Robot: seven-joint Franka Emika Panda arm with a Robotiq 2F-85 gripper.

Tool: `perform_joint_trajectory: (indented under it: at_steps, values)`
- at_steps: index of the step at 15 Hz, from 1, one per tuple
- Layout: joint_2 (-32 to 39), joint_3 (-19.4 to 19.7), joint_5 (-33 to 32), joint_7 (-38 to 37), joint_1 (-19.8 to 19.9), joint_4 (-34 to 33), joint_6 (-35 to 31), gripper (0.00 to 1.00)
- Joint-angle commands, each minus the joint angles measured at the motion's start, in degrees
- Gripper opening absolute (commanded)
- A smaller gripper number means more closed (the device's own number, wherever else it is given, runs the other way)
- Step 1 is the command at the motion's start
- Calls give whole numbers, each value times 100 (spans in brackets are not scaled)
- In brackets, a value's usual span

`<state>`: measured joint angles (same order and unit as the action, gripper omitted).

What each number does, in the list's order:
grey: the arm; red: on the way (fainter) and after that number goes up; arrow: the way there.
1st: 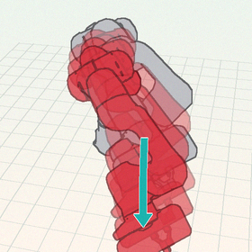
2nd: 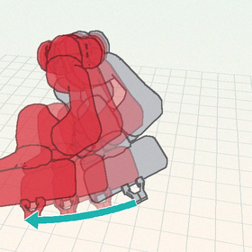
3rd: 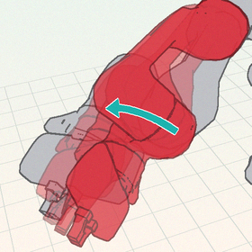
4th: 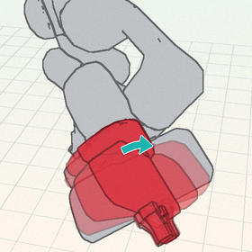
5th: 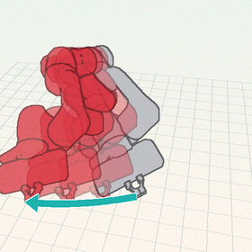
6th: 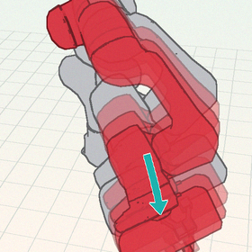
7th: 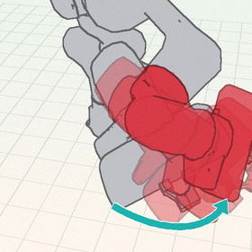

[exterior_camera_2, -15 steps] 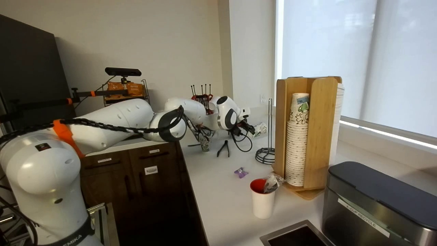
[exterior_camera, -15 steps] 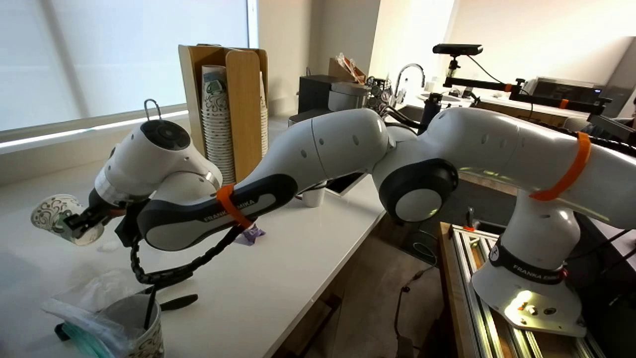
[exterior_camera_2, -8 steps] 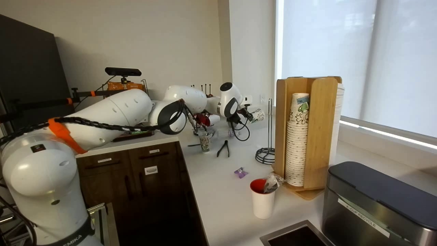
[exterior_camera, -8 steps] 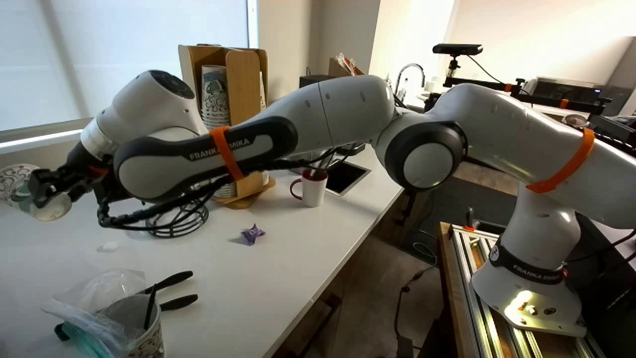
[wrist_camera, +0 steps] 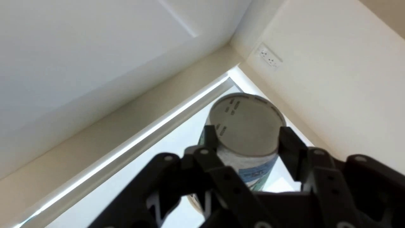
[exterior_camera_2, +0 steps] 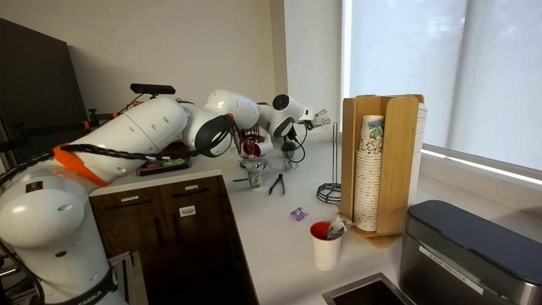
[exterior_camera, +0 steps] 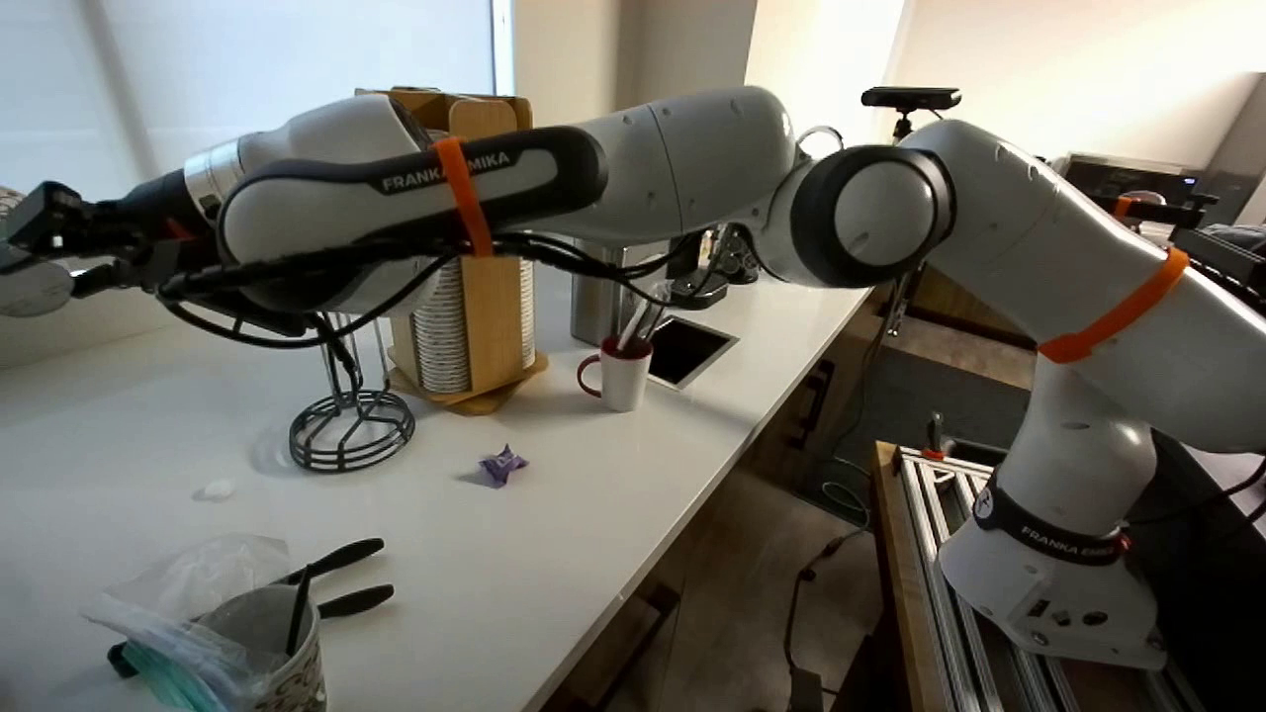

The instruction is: Put the coffee cup onto the stand

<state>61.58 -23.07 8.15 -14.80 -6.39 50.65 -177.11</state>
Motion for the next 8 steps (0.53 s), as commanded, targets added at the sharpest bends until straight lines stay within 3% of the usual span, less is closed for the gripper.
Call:
perform_joint_trajectory:
  at_steps: [1,3,8]
  values:
    - [-625,-1585,276,731,882,1358,-634,27]
    - [-622,-2511,239,883,1325,1739,-1522,27]
    - [-312,-4589,-1125,265,2638,3141,-3980,27]
